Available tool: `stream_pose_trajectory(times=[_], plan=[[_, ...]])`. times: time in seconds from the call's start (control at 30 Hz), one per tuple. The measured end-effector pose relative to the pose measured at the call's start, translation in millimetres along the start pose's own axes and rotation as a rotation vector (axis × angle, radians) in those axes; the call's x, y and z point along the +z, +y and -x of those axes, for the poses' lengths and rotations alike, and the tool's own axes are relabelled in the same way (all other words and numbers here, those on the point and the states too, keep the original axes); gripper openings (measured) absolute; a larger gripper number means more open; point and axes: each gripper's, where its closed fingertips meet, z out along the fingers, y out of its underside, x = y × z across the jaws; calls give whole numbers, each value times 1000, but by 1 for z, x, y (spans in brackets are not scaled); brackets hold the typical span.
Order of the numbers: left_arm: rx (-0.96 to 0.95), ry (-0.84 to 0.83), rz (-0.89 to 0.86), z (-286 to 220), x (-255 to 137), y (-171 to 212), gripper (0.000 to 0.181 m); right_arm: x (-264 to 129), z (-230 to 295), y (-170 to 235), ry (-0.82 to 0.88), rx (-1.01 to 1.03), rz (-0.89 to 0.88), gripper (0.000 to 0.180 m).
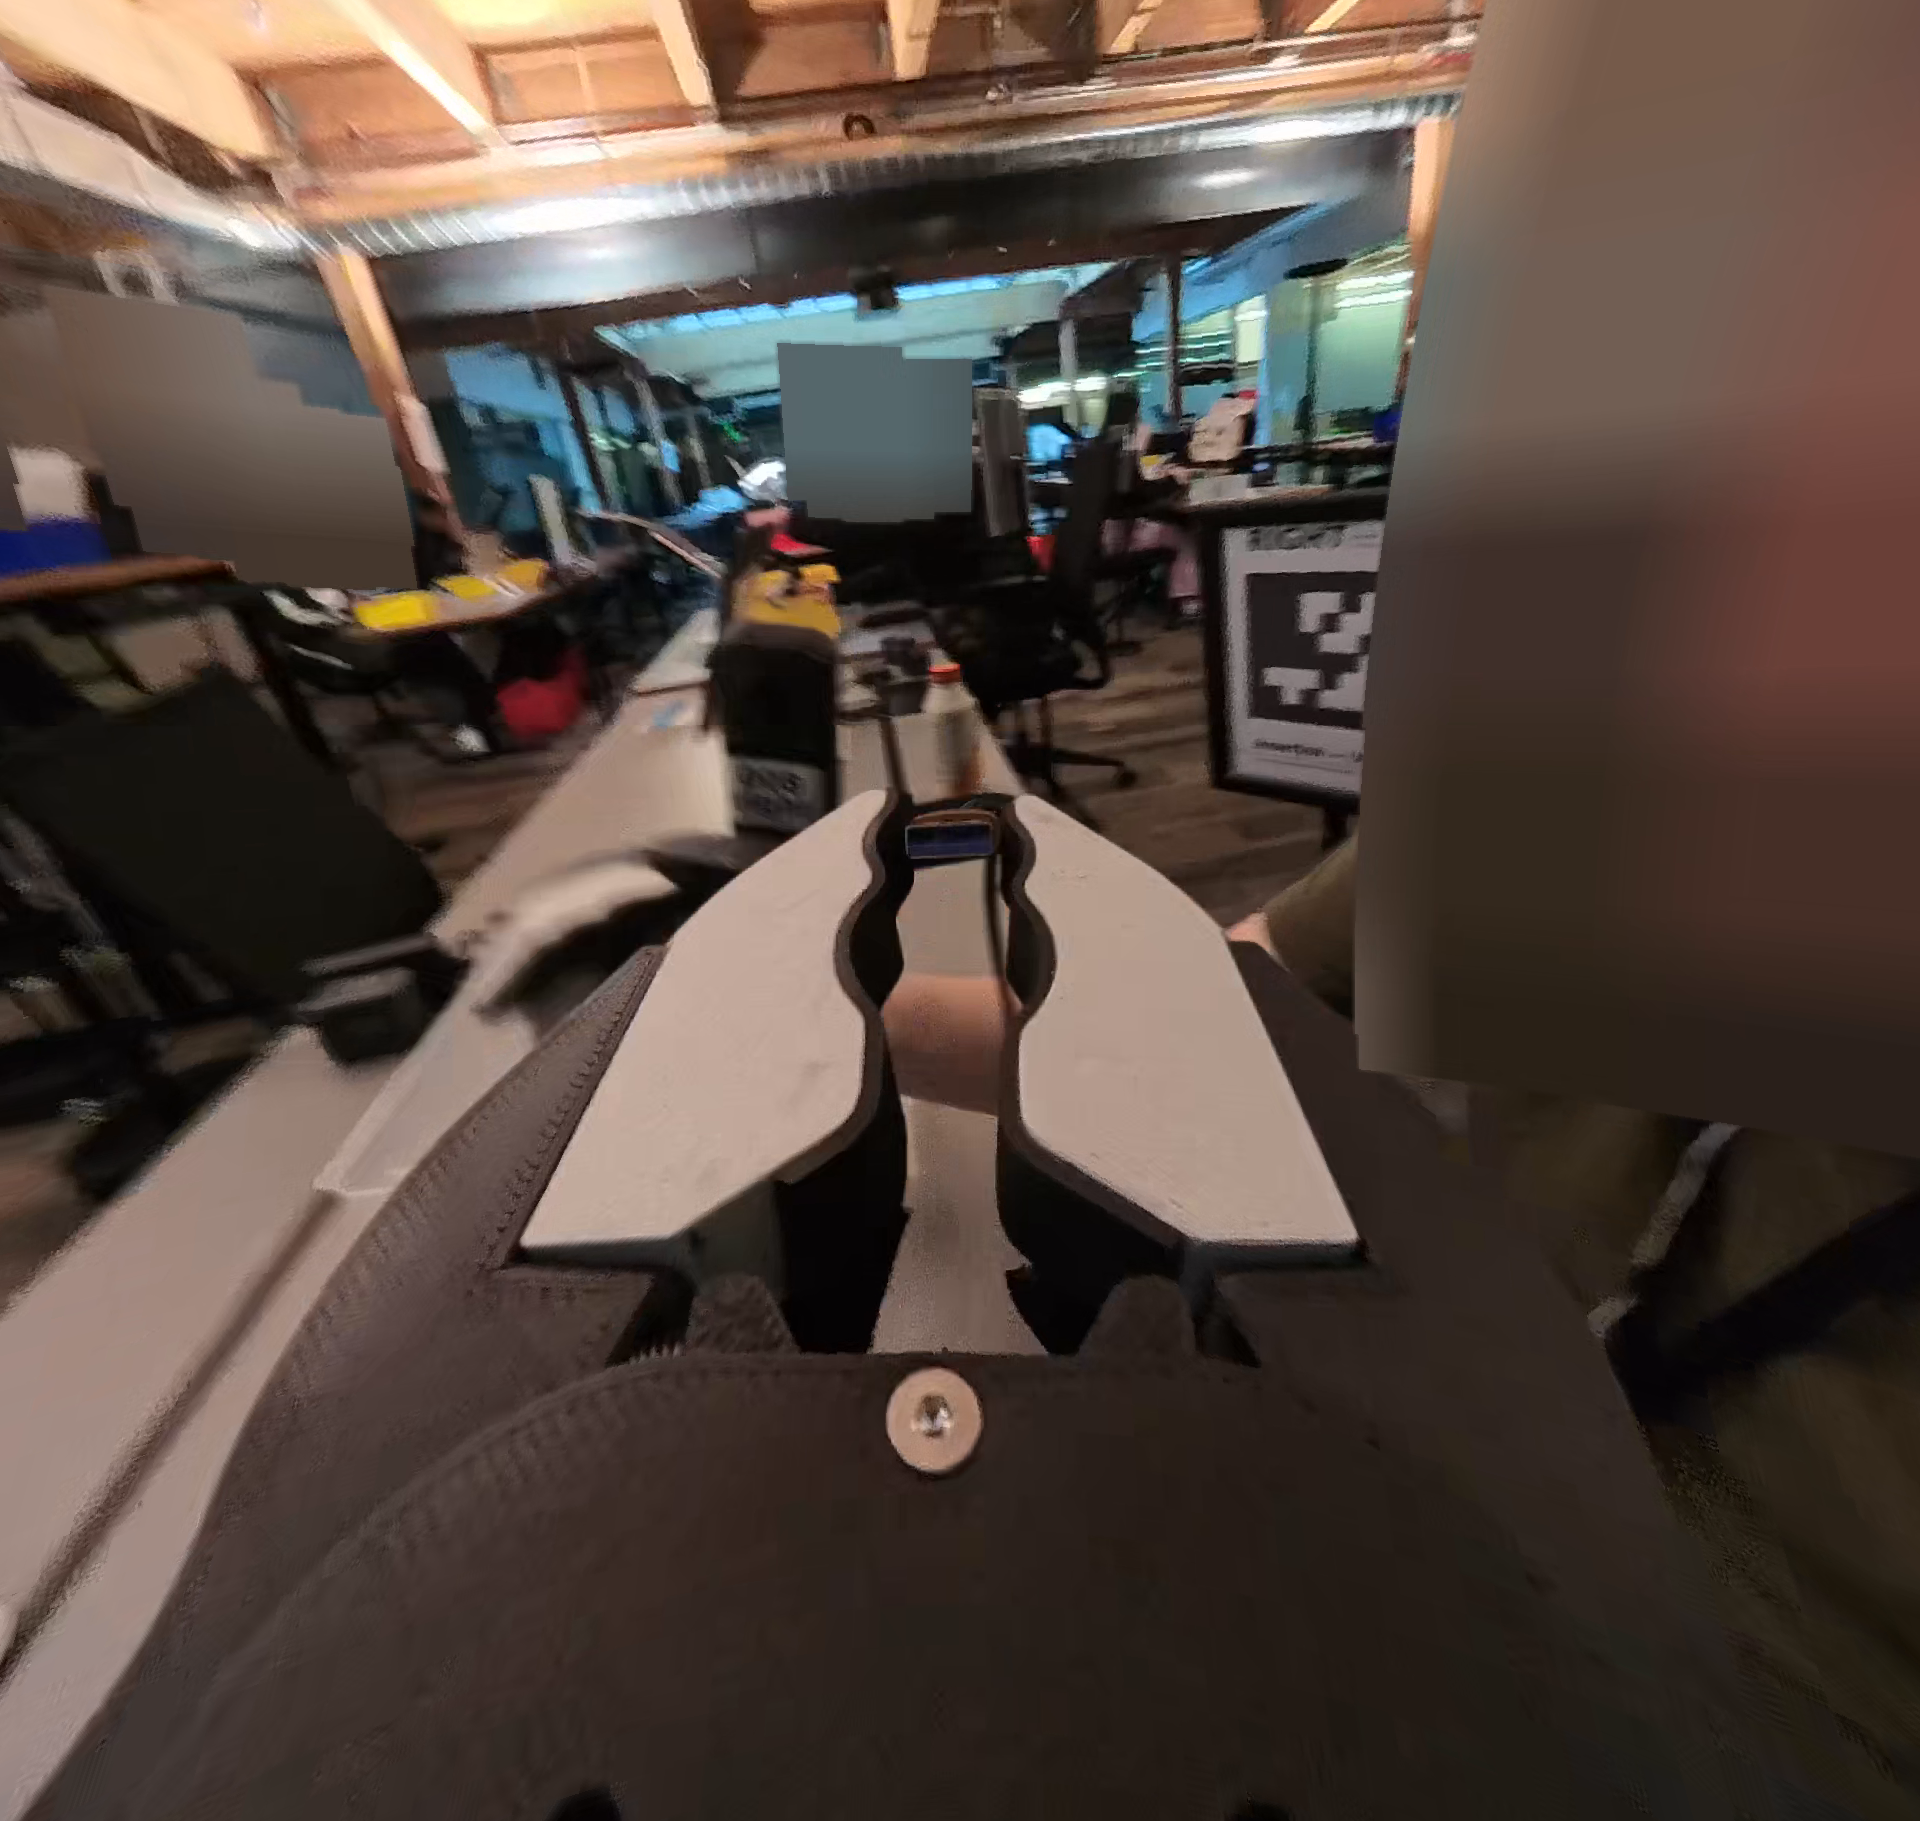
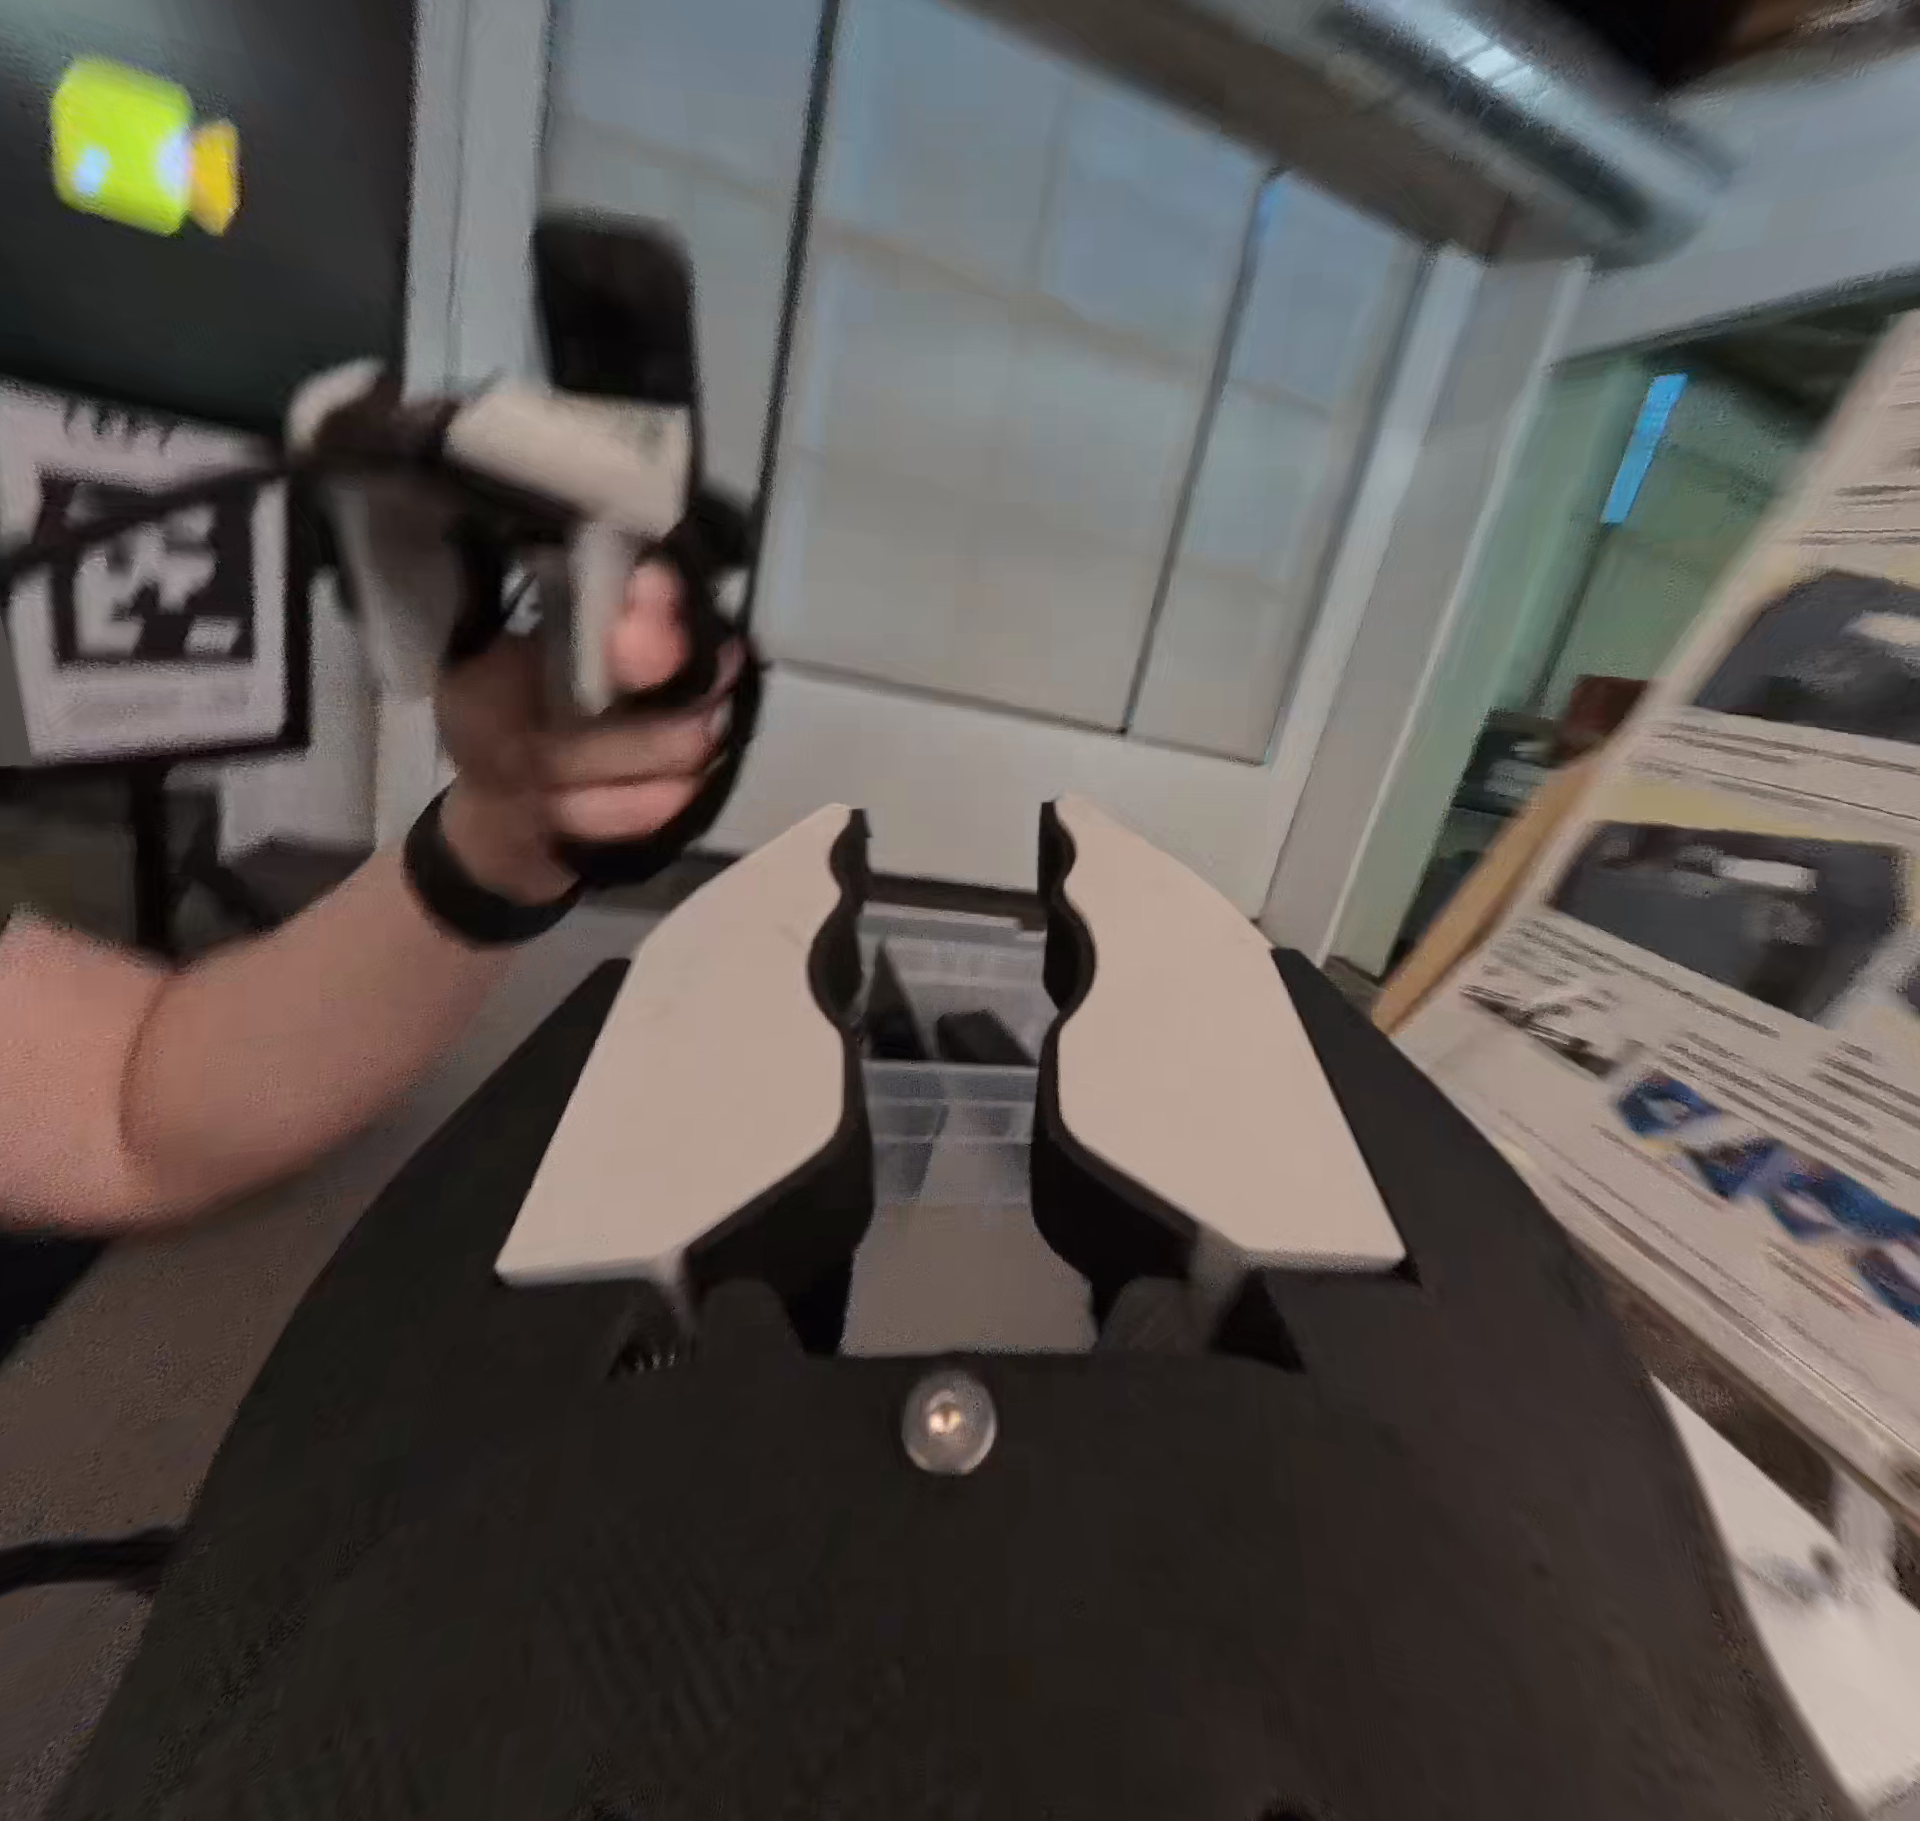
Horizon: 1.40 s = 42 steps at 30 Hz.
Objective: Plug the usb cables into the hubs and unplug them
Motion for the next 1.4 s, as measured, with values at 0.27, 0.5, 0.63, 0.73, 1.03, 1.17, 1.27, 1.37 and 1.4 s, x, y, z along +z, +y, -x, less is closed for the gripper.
stream_pose_trajectory(times=[0.27, 0.5, 0.63, 0.73, 1.03, 1.17, 1.27, 1.37, 1.4], plan=[[6, -79, -21, 25, -7, 9, 15, 20, 57, -43, -128, 40, -241, 31], [8, -75, -22, 27, -6, 12, 15, 20, 64, -43, -164, 43, -175, 14], [23, -86, -12, 28, -8, 15, 15, 22, 60, -40, -148, 86, -164, 8], [-13, -90, 7, 31, -8, 19, 15, 20, 58, -38, -152, 73, -150, 7], [-534, -125, -50, 63, -22, 26, 38, 10, 40, -33, 148, -555, -34, 7], [-630, -9, -90, 60, -19, 29, 25, 12, 43, -27, 153, -659, 10, 7], [-626, 22, -102, 57, -18, 29, 9, 12, 40, -23, 143, -650, 22, 7], [-615, 17, -58, 56, -15, 35, 12, 12, 38, -17, 125, -639, 39, 7], [-605, -1, -50, 57, -15, 36, 11, 12, 39, -16, 115, -636, 39, 7]])
